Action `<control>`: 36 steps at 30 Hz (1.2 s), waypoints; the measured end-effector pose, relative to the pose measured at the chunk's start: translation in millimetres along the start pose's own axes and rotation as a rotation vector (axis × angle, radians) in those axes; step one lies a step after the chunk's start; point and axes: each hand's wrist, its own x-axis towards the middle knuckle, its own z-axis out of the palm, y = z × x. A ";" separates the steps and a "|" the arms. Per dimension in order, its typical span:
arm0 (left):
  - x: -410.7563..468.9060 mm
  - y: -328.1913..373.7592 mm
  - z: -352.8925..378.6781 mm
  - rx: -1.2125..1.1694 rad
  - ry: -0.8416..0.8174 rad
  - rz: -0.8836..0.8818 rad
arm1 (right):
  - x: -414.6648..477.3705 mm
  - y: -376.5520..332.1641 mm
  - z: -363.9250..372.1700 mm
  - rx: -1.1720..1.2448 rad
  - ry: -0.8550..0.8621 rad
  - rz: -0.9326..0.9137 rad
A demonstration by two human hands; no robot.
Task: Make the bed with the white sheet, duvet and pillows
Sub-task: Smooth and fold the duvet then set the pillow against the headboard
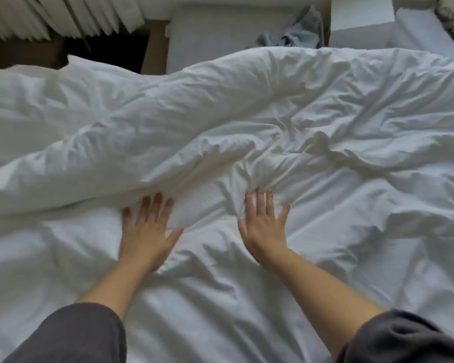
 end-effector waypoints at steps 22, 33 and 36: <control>-10.2 -109.8 92.5 -0.251 0.281 0.261 | -37.1 -147.6 93.1 -0.029 0.277 -0.029; -87.8 -113.7 96.0 -0.246 0.303 0.159 | -87.3 -158.9 100.6 -0.110 0.300 0.032; -157.6 -117.5 115.4 -0.191 0.170 0.119 | -142.3 -174.9 119.6 -0.072 0.121 0.025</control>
